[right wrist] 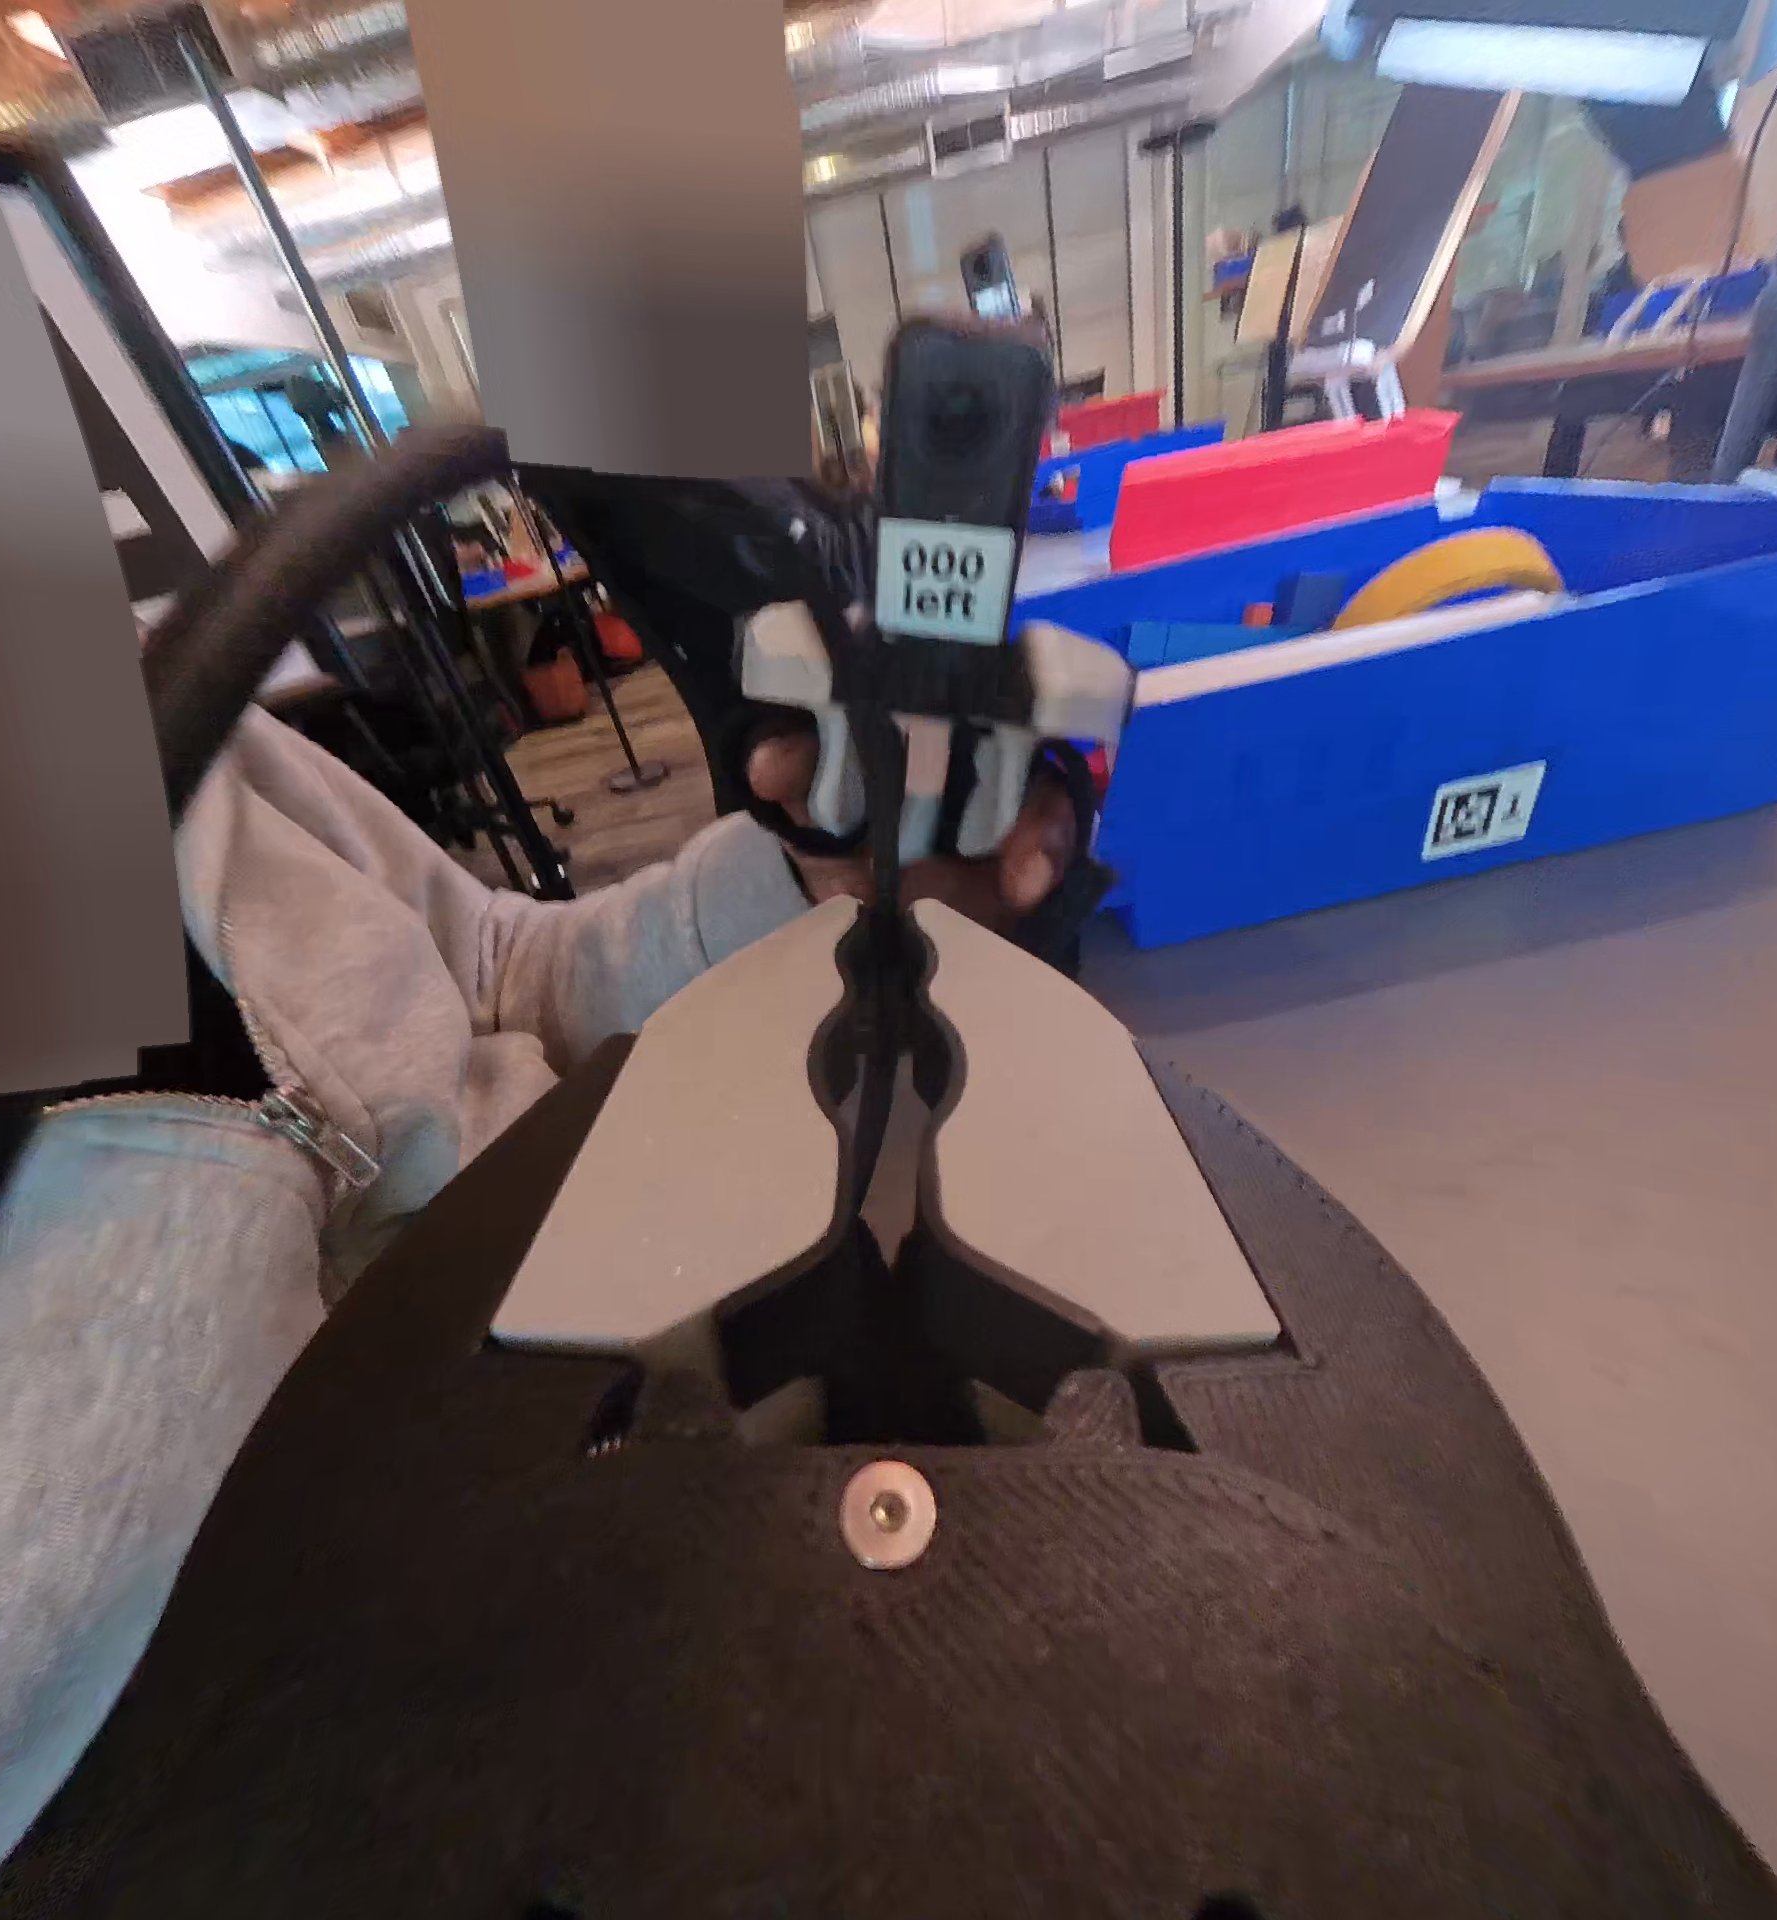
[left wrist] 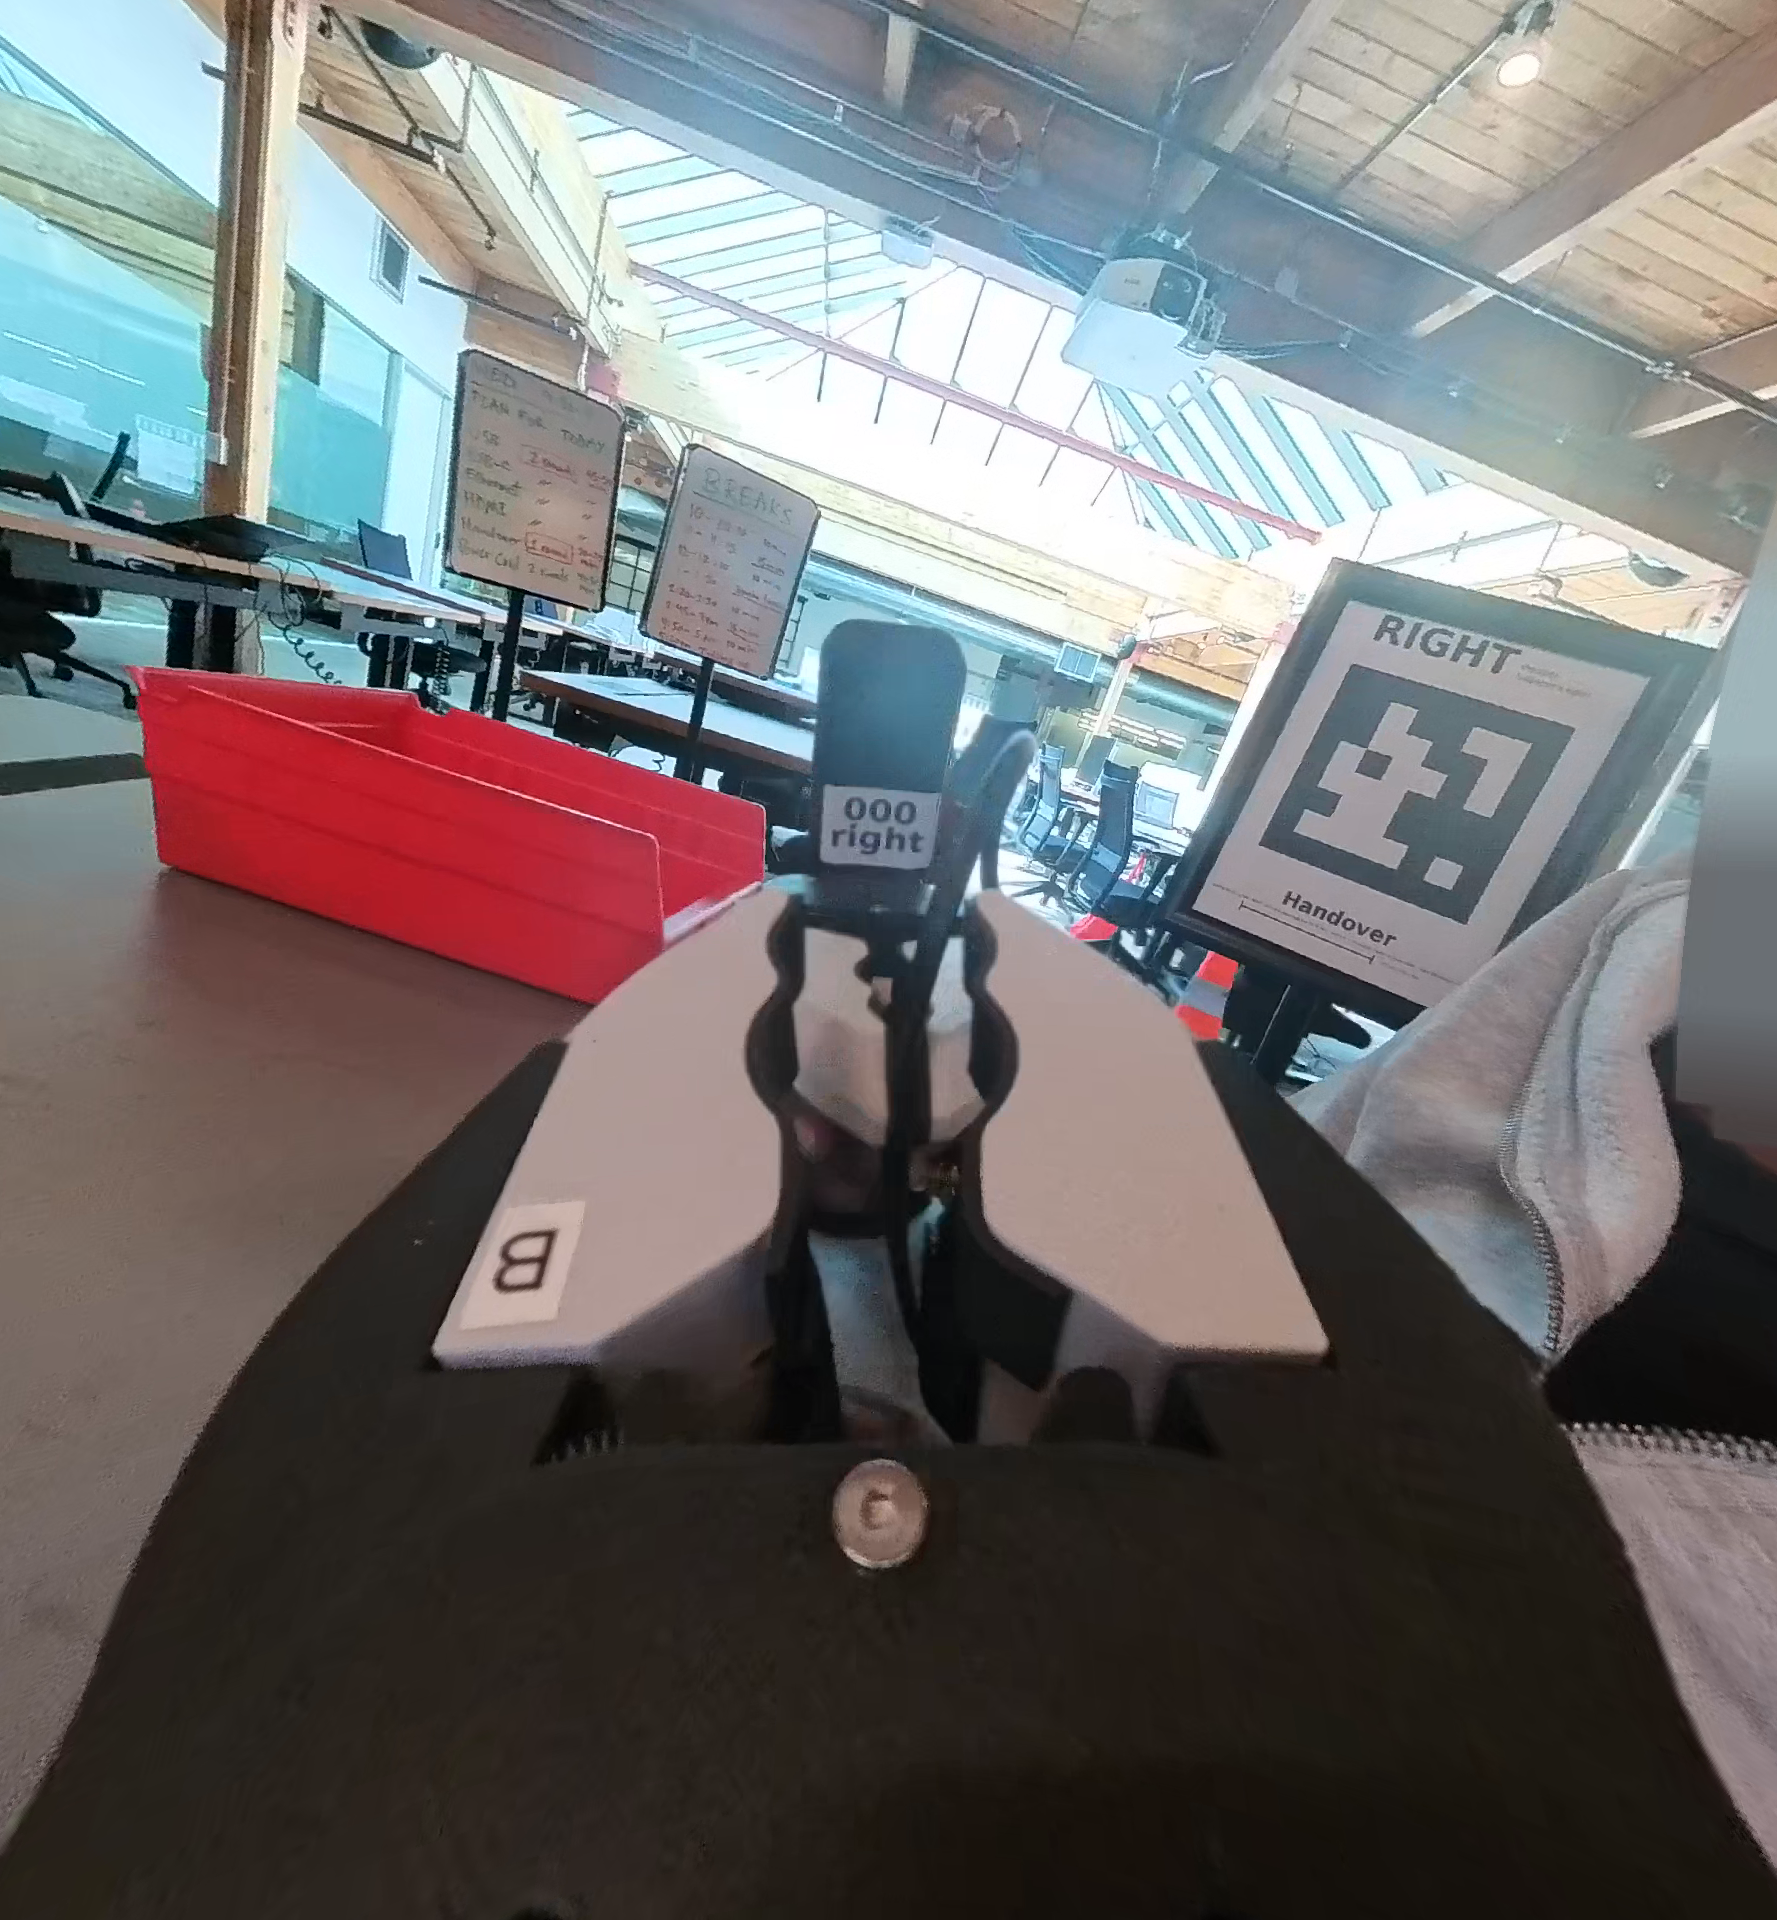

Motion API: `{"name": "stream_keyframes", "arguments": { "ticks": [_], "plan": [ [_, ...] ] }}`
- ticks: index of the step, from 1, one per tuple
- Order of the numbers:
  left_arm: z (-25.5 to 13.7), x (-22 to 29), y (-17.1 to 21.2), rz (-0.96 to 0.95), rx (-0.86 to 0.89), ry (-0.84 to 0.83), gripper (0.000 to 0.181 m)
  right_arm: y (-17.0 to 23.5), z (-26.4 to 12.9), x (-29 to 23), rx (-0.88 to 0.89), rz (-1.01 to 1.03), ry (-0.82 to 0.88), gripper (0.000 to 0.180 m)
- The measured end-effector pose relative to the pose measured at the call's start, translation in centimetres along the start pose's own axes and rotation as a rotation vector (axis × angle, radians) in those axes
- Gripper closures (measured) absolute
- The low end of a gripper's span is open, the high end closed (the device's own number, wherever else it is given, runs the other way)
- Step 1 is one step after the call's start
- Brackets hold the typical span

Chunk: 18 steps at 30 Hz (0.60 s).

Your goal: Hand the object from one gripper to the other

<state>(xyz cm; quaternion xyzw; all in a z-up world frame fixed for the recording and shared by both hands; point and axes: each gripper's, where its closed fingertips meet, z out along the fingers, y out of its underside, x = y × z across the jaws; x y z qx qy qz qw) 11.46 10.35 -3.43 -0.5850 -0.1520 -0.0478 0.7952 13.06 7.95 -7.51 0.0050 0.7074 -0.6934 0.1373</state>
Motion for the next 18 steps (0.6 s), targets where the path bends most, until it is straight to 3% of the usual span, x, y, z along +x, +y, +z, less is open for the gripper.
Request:
{"name": "stream_keyframes", "arguments": {
  "ticks": [2, 7, 10, 12, 15, 18],
  "plan": [
    [0.2, -0.1, 0.6, -0.014, -0.034, -0.003, 0.144, -1.4, -0.6, -0.3, 0.084, -0.002, -0.013, 0.174],
    [0.9, 0.2, 3.6, 0.017, -0.215, 0.007, 0.142, -4.0, -2.5, 0.1, 0.234, -0.055, 0.054, 0.175],
    [1.2, 0.3, 5.2, 0.052, -0.299, 0.013, 0.156, -5.0, -2.8, -0.4, 0.288, -0.089, 0.061, 0.175],
    [1.2, 0.5, 5.3, 0.064, -0.306, 0.025, 0.177, -5.2, -2.7, -0.6, 0.294, -0.109, 0.064, 0.175],
    [1.1, 0.2, 4.7, 0.099, -0.279, -0.001, 0.177, -5.3, -2.7, -0.5, 0.309, -0.107, 0.08, 0.173],
    [0.7, 0.2, 2.7, 0.085, -0.168, -0.001, 0.177, -4.2, -2.4, 0.4, 0.258, -0.018, 0.067, 0.145]
  ]
}}
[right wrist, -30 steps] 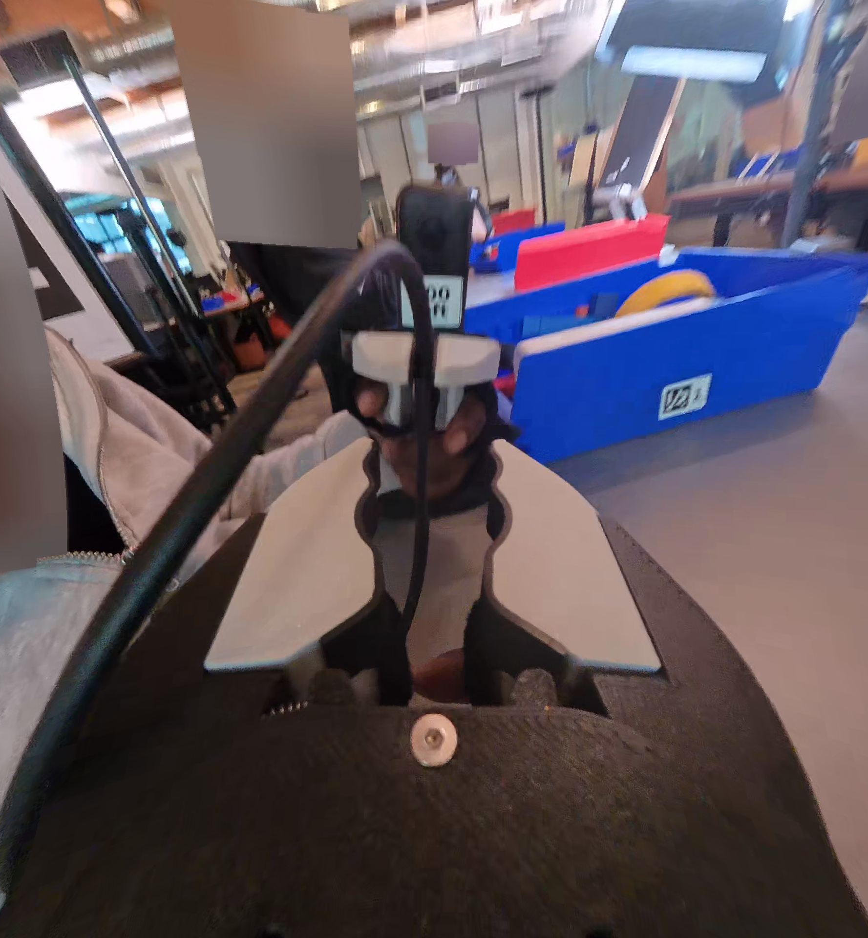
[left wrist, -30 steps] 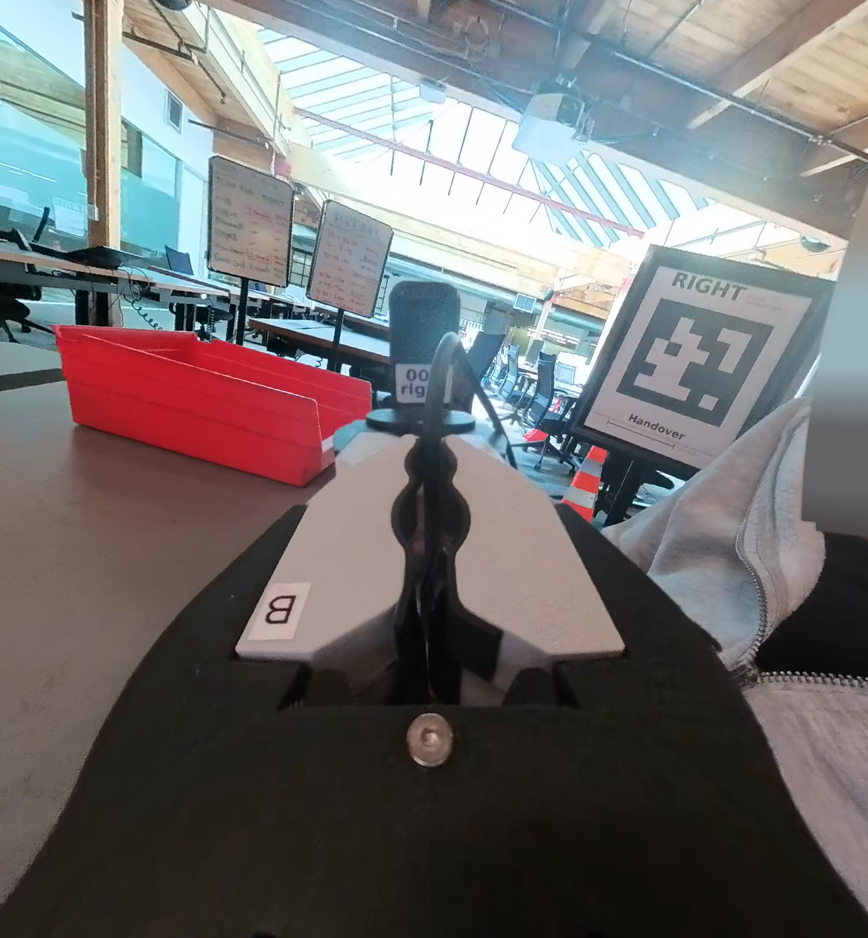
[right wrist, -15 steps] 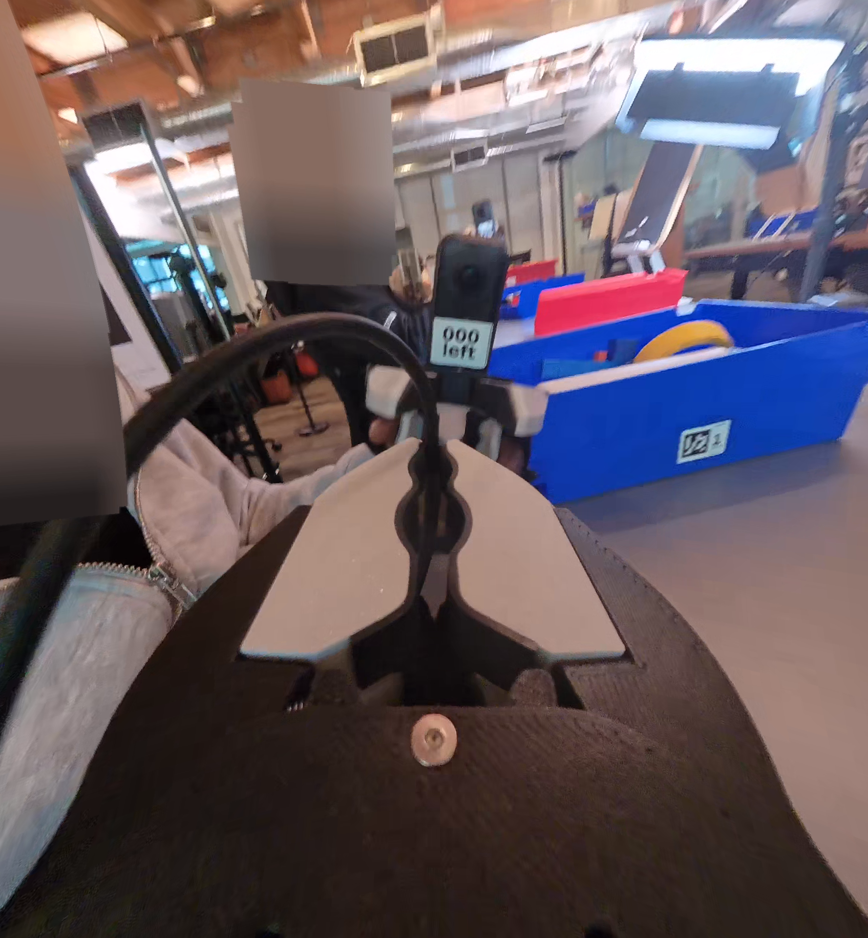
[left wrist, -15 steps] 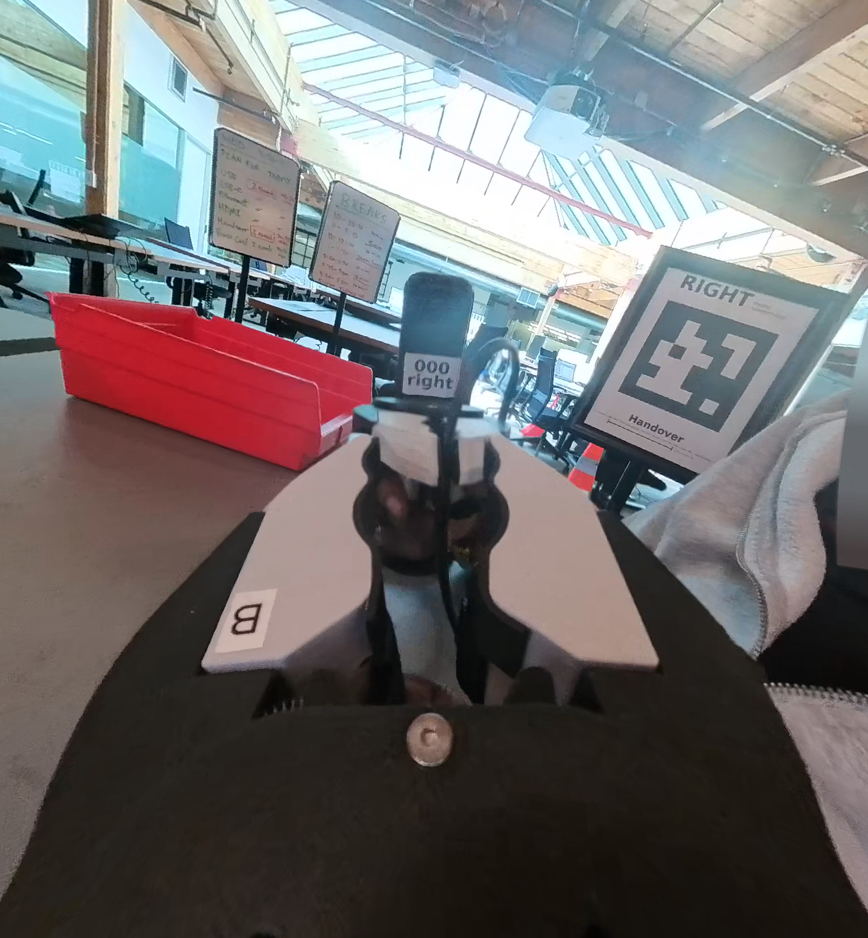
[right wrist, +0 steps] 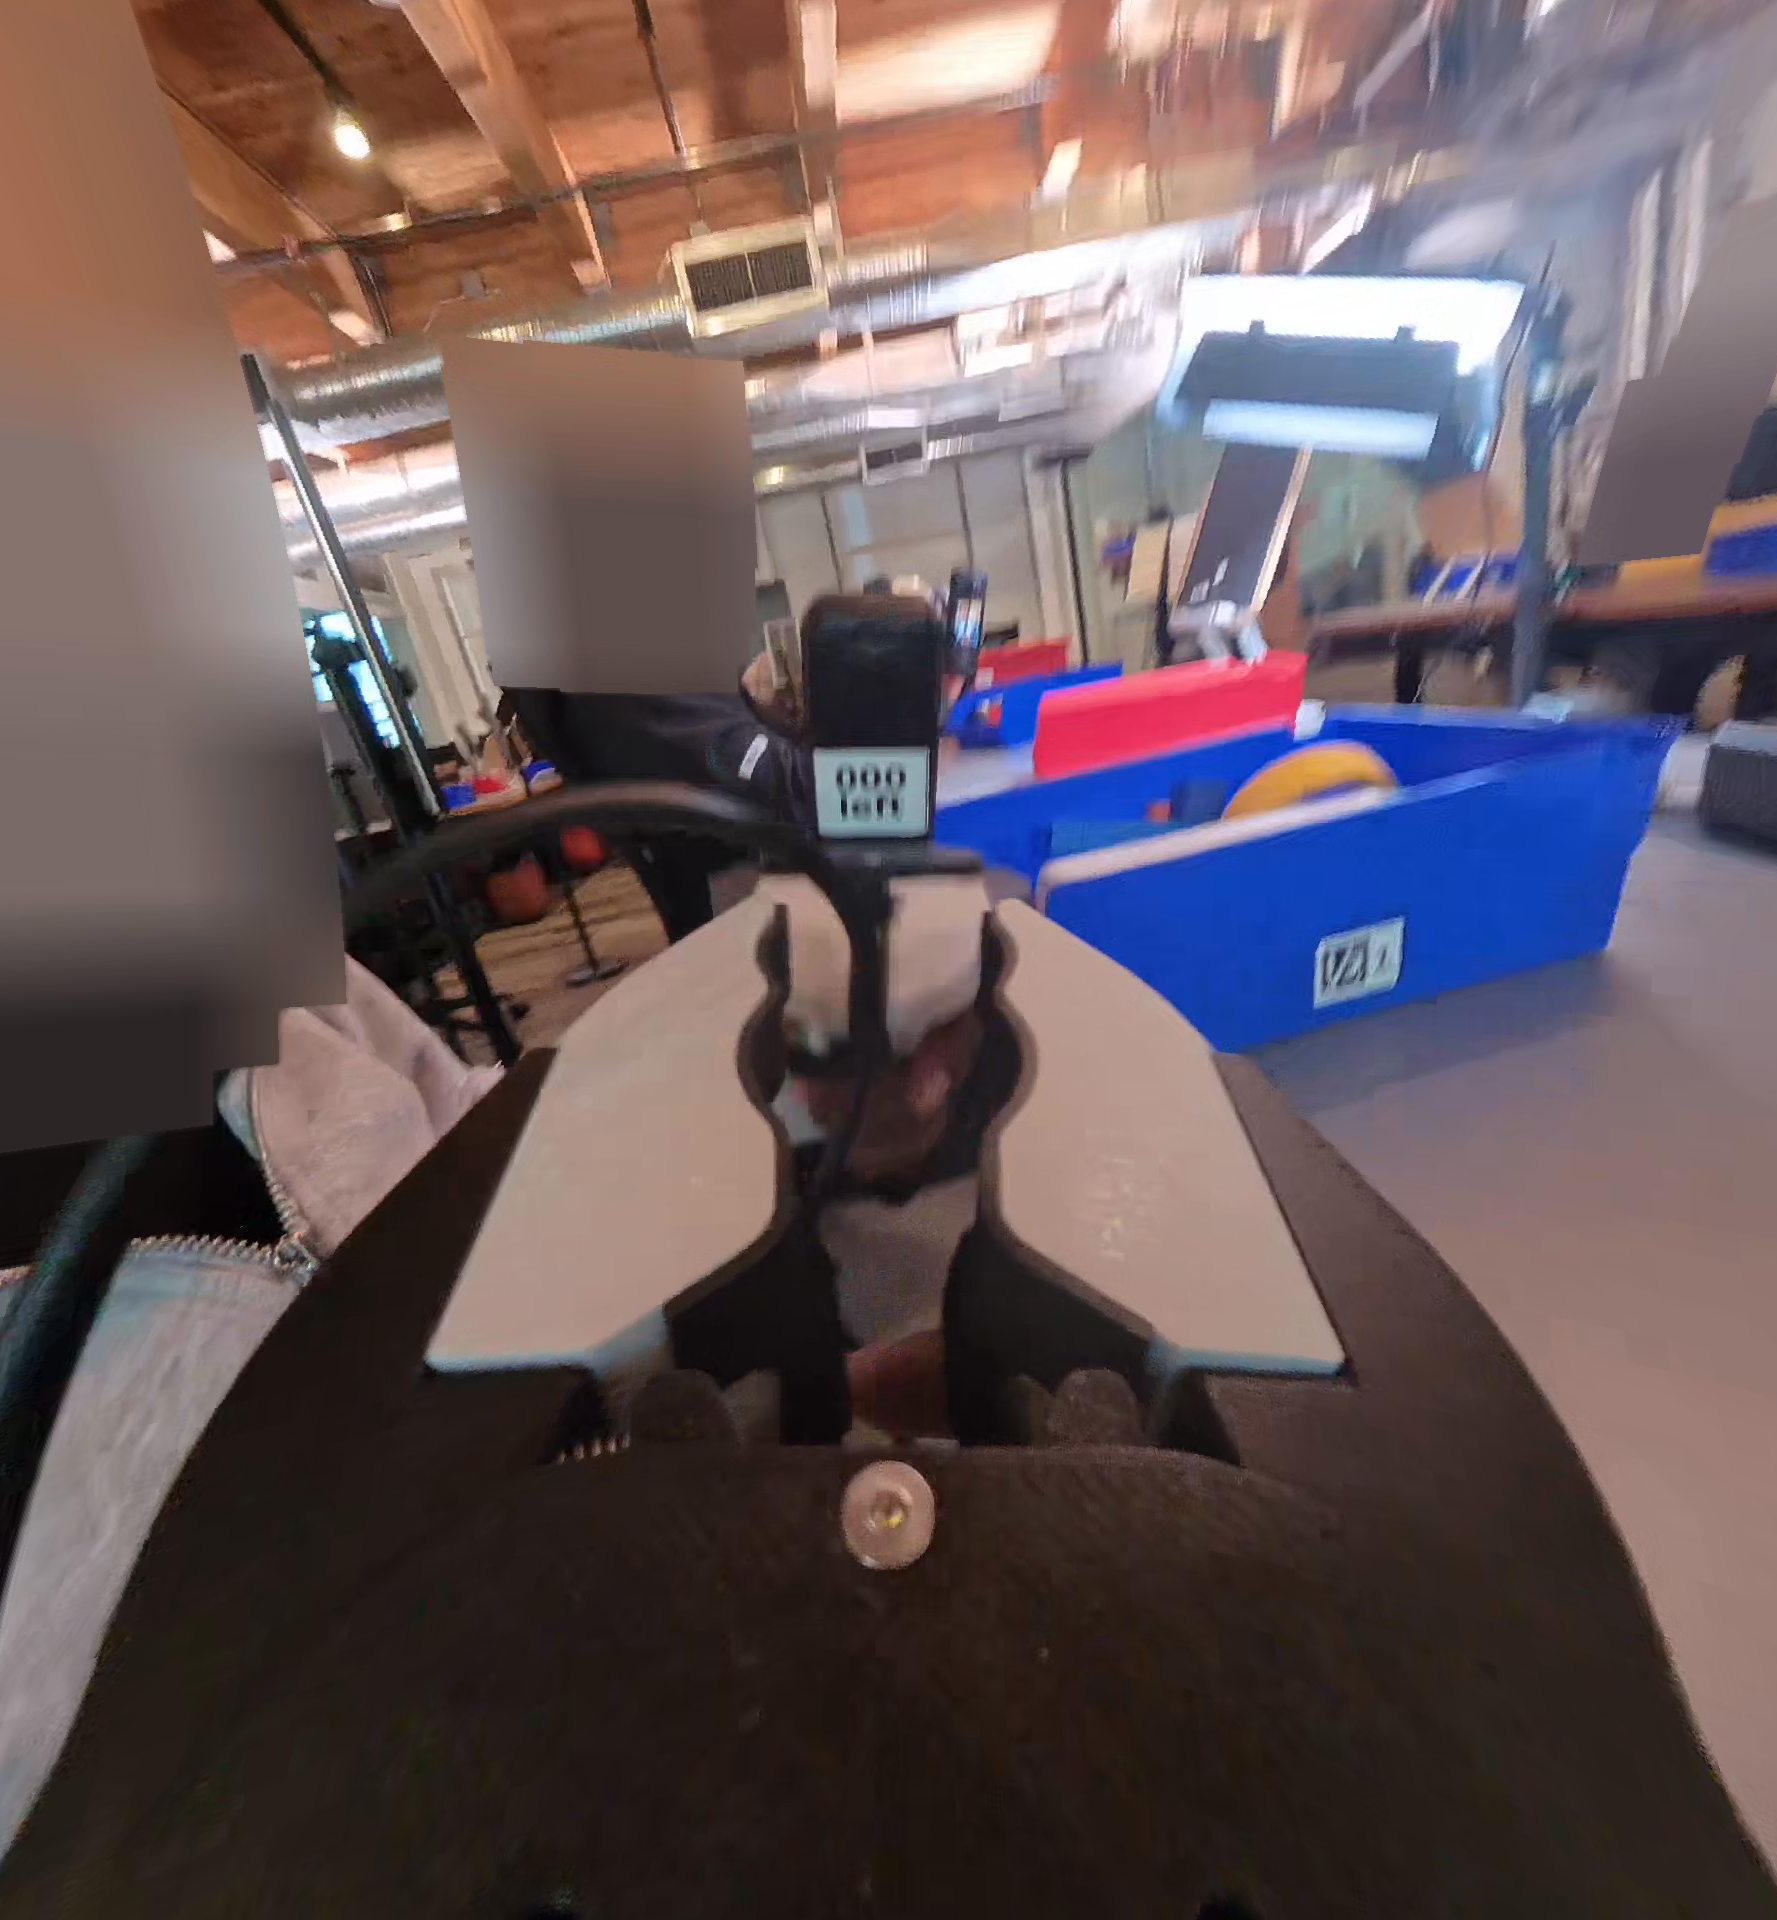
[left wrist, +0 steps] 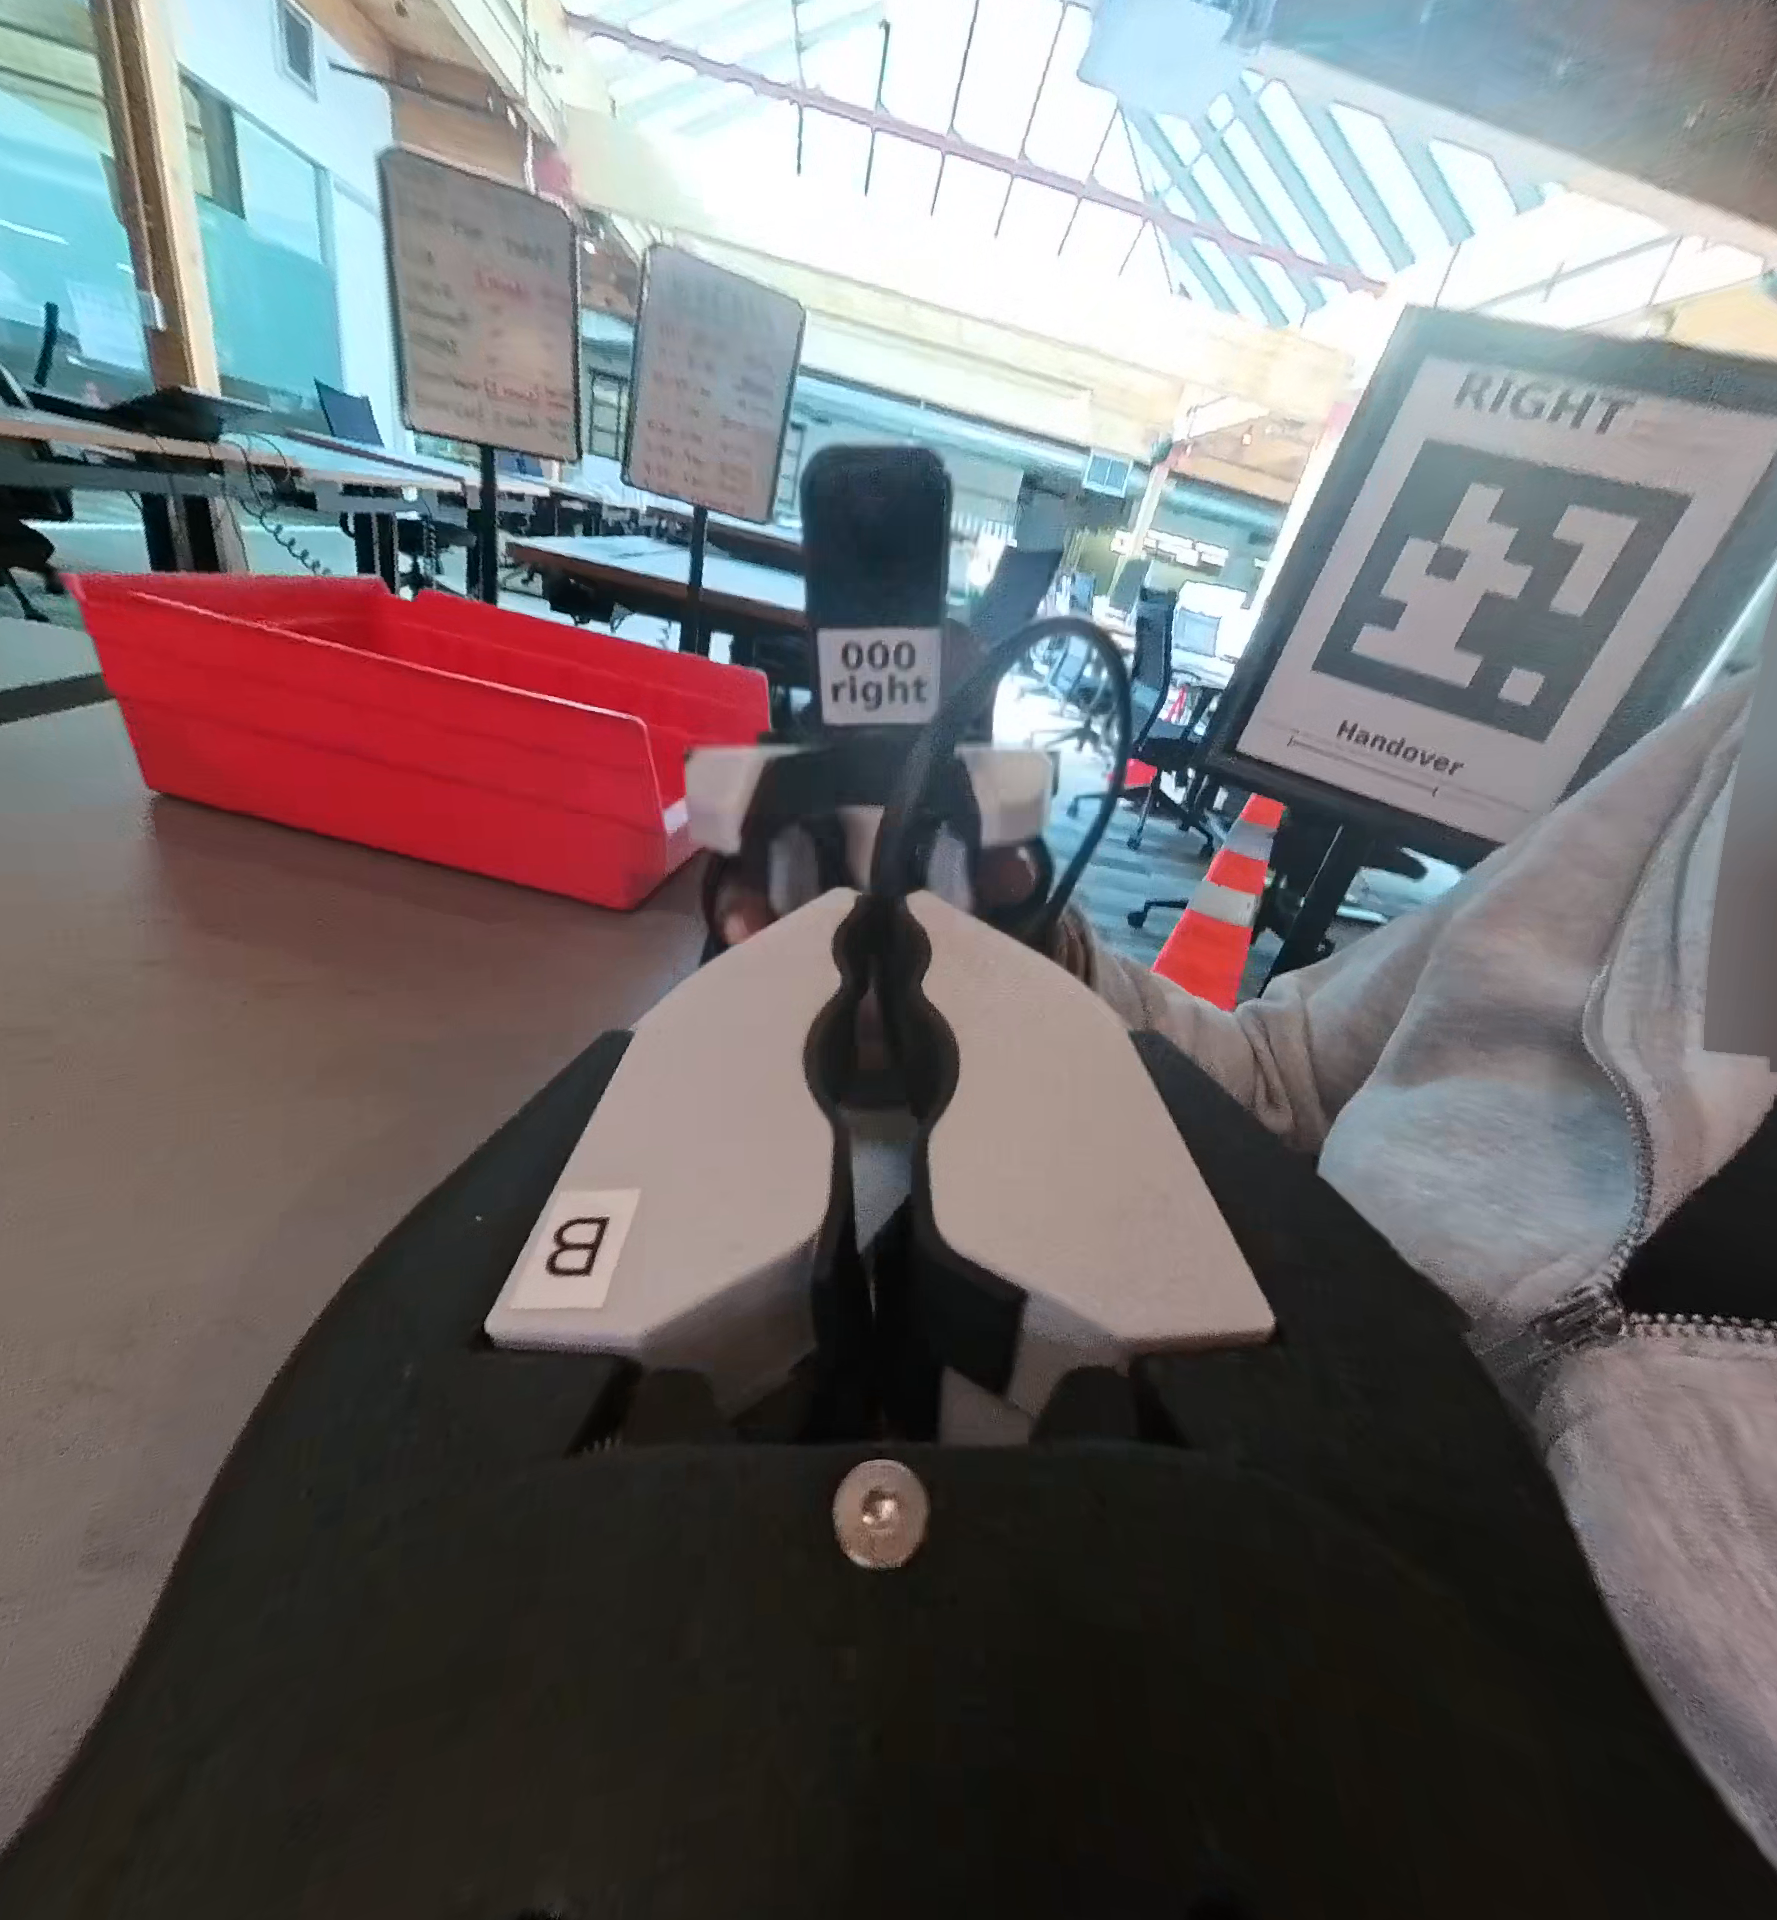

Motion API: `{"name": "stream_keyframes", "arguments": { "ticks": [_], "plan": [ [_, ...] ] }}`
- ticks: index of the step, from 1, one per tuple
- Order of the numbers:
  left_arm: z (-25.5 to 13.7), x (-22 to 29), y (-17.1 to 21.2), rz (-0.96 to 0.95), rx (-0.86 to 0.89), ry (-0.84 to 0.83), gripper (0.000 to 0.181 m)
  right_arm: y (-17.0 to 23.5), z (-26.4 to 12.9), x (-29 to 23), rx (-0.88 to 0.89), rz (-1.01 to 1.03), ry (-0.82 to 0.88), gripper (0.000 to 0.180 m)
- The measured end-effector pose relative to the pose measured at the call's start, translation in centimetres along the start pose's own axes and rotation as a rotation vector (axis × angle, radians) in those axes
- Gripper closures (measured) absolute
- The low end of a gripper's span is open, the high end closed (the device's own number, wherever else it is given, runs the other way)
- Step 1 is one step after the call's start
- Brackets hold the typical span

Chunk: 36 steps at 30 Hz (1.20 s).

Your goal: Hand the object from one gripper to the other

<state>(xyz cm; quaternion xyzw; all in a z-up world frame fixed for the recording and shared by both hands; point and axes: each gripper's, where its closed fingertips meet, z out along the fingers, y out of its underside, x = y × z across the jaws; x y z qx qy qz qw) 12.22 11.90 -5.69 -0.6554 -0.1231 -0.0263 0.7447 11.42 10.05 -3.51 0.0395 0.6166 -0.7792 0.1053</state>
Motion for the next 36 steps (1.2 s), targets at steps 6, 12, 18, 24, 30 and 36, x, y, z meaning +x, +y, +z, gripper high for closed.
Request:
{"name": "stream_keyframes", "arguments": {
  "ticks": [6, 12, 18, 24, 30, 36],
  "plan": [
    [-1.4, -0.9, -2.6, -0.041, 0.168, -0.033, 0.177, 5.1, 1.1, -1.1, -0.254, 0.23, -0.159, 0.146],
    [-0.7, -0.8, -1.8, -0.026, 0.119, -0.042, 0.176, 5.5, 1.2, -1.0, -0.261, 0.177, -0.144, 0.175],
    [-0.4, -1.4, -0.7, -0.097, 0.057, -0.058, 0.142, 2.9, 0.5, 0.1, -0.117, 0.124, -0.081, 0.176],
    [0.2, -1.2, 1.3, -0.088, -0.067, -0.052, 0.156, -1.1, -1.8, 2.2, 0.127, 0.06, 0.059, 0.175],
    [0.2, -1.4, 1.5, -0.049, -0.083, -0.072, 0.177, -1.2, -1.6, 1.9, 0.139, 0.053, 0.036, 0.175],
    [-0.6, -1.4, -0.8, -0.036, 0.06, -0.07, 0.177, 0.2, -0.7, 1.9, 0.081, 0.193, -0.006, 0.144]
  ]
}}
